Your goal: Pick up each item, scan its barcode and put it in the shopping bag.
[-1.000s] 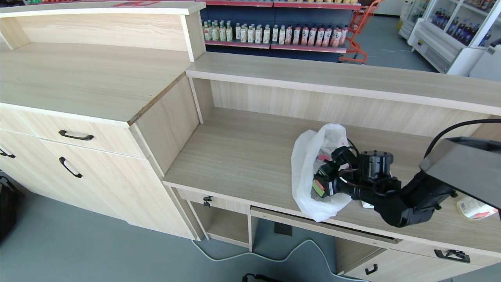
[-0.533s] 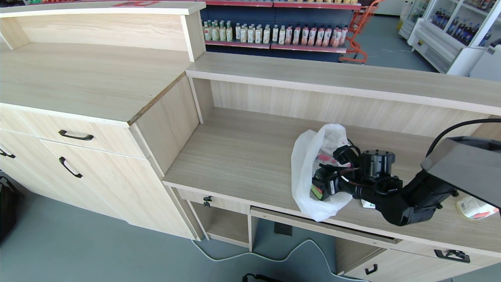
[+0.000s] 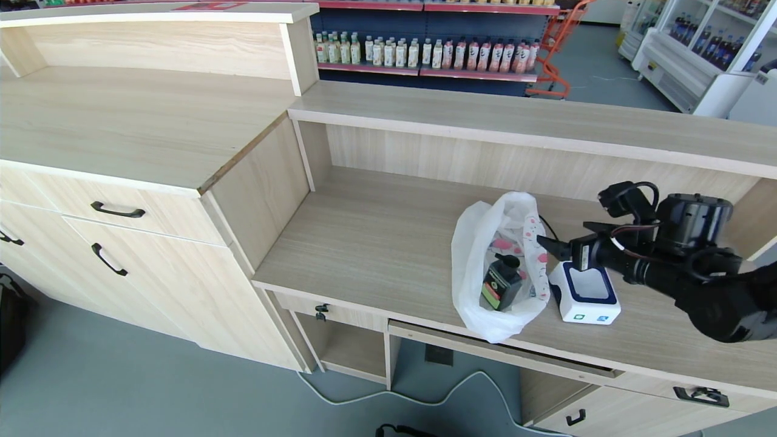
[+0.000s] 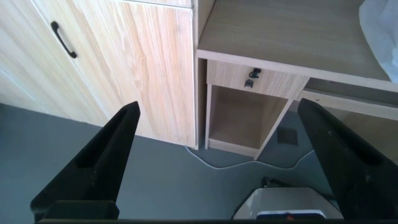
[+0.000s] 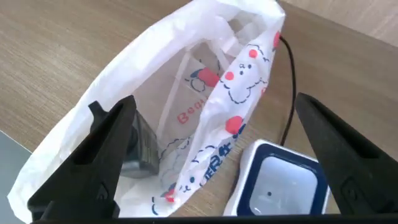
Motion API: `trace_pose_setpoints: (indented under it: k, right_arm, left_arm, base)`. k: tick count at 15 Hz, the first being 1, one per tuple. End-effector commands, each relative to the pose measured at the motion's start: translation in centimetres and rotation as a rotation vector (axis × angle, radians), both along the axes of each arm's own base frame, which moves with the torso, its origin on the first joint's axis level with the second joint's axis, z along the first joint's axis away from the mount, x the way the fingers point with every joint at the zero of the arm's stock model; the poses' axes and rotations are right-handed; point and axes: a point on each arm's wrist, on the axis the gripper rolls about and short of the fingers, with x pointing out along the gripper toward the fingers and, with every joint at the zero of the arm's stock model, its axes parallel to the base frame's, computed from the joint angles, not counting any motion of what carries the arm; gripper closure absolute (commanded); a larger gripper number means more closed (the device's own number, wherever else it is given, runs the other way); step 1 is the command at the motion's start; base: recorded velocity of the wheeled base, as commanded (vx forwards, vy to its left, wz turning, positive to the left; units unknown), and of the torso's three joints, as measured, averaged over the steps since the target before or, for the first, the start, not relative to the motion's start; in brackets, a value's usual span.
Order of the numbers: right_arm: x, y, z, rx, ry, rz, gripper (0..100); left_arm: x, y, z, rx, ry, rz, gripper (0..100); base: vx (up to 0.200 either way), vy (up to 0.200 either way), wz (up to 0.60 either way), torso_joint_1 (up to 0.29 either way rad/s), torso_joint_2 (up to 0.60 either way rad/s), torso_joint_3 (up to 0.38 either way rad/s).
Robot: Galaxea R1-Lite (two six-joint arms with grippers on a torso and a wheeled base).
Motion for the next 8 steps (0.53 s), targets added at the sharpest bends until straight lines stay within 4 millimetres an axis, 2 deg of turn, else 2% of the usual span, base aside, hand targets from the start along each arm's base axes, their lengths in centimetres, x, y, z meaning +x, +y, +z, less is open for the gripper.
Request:
trace_pose_setpoints:
  k: [1, 3, 4, 5, 6, 7, 8]
  right_arm:
    - [-6.8, -4.1, 3.1, -0.043, -0.072, -0.138, 0]
    - [-9.6, -7.4, 2.6, -0.178, -0.053, -0.268, 0]
    - [-10.2, -8.4, 2.5, -0.210, -0.032, -0.306, 0]
    - [-11.3, -10.4, 2.3, -0.251, 0.024, -0.433, 0]
    - [-11.7, -11.3, 2.1, -0.268, 0.054, -0.516, 0]
    - [-12.1, -13.0, 1.7, -0.293, 0.104, -0.693, 0]
    - [-12.1, -14.2, 1.2, -0.286, 0.128, -0.746, 0]
  left_arm:
    - [0.0, 0.0, 0.0, 0.000, 0.000, 0.000, 0]
    - [0.0, 0.0, 0.0, 0.000, 0.000, 0.000, 0]
    - [0.0, 0.0, 0.0, 0.000, 0.000, 0.000, 0]
    - [0.0, 0.0, 0.0, 0.000, 0.000, 0.000, 0]
    - [0.0, 0.0, 0.0, 0.000, 0.000, 0.000, 0]
    - [0.0, 0.0, 0.0, -0.001, 0.000, 0.000, 0]
    - [0.0, 0.0, 0.0, -0.001, 0.000, 0.000, 0]
  base:
    - [0.000, 0.000, 0.00, 0.000, 0.00, 0.000]
    - [0.000, 0.000, -0.60, 0.000, -0.01, 0.000]
    - [0.000, 0.000, -0.60, -0.002, 0.00, 0.002]
    - [0.000, 0.000, -0.60, -0.002, 0.00, 0.007]
    - [0.000, 0.000, -0.60, 0.007, 0.00, -0.002]
    - [0.000, 0.000, -0.60, 0.002, 0.00, -0.007]
    - [0.000, 0.000, -0.60, -0.002, 0.00, -0.002]
